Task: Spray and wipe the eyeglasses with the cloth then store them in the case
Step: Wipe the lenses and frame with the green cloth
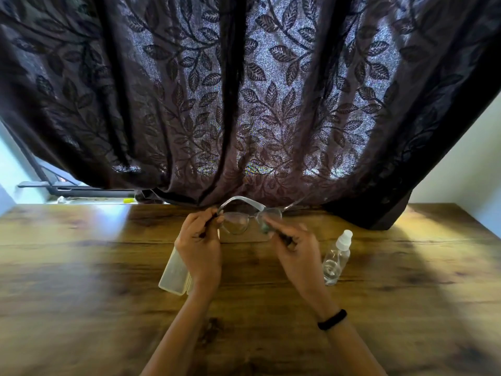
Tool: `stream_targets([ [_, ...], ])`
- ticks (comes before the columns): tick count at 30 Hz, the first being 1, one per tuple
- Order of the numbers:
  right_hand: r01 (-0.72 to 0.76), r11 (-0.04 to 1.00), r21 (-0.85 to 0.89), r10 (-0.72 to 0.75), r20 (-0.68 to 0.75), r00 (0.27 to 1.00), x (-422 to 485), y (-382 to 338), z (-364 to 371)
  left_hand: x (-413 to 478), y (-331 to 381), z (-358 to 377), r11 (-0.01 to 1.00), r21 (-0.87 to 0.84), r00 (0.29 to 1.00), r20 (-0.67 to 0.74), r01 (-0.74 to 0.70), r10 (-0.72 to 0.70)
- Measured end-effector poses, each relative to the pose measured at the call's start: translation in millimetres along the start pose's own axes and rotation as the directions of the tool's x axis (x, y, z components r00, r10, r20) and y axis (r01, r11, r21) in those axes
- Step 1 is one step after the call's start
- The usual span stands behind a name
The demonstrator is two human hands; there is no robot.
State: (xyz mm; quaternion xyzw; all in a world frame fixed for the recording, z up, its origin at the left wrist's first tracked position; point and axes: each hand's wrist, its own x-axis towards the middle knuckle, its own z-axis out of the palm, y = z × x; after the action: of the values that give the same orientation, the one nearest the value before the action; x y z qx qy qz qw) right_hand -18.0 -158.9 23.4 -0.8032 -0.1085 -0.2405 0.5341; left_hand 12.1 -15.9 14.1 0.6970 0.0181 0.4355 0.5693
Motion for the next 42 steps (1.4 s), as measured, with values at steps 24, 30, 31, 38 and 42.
stream_targets([
  [24, 0.174, 0.756, -0.632, -0.116, 0.132, 0.984, 10.3, 27.8, -7.5, -1.8, 8.6, 2.6, 0.993, -0.076, 0.995, 0.032, 0.096, -0.094],
  [30, 0.195, 0.882, -0.429, -0.089, 0.254, 0.963, 15.9, 25.2, -5.3, -6.4, 9.0, 4.2, 0.992, -0.094, 0.995, 0.061, 0.088, -0.083],
  [31, 0.198, 0.888, -0.415, -0.089, 0.268, 0.959, 15.9, 25.3, -4.7, -6.5, 8.5, 4.4, 0.992, -0.095, 0.995, 0.059, 0.084, -0.078],
  [38, 0.225, 0.744, -0.629, -0.088, 0.242, 0.966, 14.6, 33.3, -13.1, -4.8, 4.6, 1.3, 0.993, -0.086, 0.996, 0.040, 0.079, -0.076],
  [42, 0.198, 0.761, -0.617, -0.073, 0.221, 0.973, 13.8, 34.6, -13.0, -4.5, 1.7, 2.0, 0.991, -0.089, 0.995, 0.041, 0.097, -0.093],
])
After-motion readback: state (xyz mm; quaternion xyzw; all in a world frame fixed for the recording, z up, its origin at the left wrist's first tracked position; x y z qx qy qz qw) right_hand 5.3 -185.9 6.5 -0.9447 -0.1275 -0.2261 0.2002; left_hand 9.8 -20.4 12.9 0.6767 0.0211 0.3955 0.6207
